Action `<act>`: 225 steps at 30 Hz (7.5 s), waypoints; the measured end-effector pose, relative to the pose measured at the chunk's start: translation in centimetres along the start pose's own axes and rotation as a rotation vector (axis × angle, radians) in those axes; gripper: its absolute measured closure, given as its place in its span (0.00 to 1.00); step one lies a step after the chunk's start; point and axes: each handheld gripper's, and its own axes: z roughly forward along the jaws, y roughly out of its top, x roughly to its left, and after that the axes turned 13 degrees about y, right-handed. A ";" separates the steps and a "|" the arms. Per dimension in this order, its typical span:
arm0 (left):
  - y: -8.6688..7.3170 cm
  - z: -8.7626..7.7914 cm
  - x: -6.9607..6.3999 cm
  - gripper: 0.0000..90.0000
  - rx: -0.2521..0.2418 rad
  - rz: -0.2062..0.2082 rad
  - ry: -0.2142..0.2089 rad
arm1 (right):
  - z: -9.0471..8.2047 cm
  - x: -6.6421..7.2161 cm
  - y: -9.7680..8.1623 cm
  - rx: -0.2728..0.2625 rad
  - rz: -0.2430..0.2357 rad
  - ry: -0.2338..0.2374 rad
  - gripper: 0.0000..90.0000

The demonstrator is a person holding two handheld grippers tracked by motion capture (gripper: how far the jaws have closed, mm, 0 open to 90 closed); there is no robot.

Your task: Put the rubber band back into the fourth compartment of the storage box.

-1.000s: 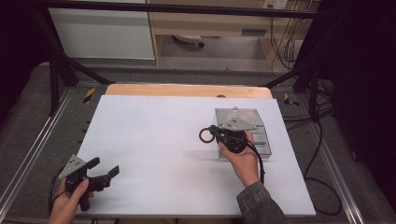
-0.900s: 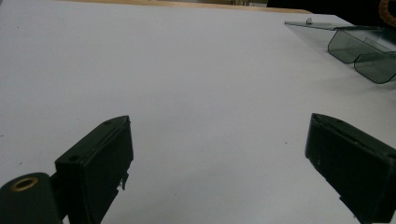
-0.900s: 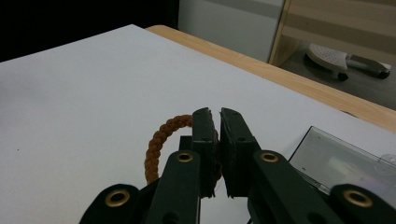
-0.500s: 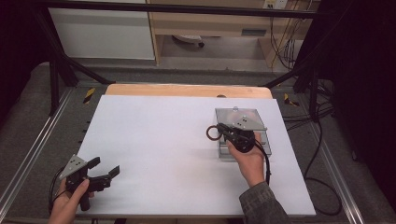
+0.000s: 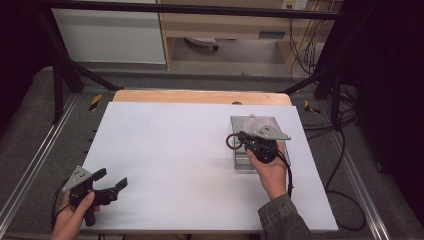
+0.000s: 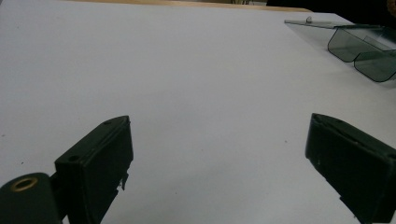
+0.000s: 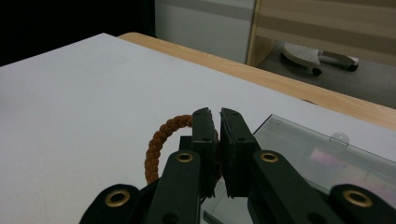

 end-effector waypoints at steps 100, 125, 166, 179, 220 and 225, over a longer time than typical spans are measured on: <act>-0.2 0.1 -0.7 0.07 0.032 0.056 -0.009 | -0.2 -1.6 -3.4 0.249 0.015 -0.042 0.94; -0.1 0.1 -0.7 0.07 0.027 0.060 -0.008 | 0.4 -1.4 -3.8 0.307 0.001 -0.016 0.94; -0.1 0.0 -0.8 0.07 0.023 0.061 -0.009 | 0.9 -1.5 -4.3 0.339 0.017 0.001 0.90; -0.1 0.0 -0.8 0.07 0.021 0.062 -0.008 | 0.9 -1.4 -4.3 0.322 0.021 0.001 0.87; 0.0 -0.2 -0.6 0.07 0.015 0.060 -0.001 | -2.6 -1.1 -0.9 -0.033 0.108 -0.046 0.06; 0.0 -0.3 -0.6 0.07 0.016 0.063 -0.002 | -3.8 -1.1 -0.6 -0.057 0.098 -0.050 0.06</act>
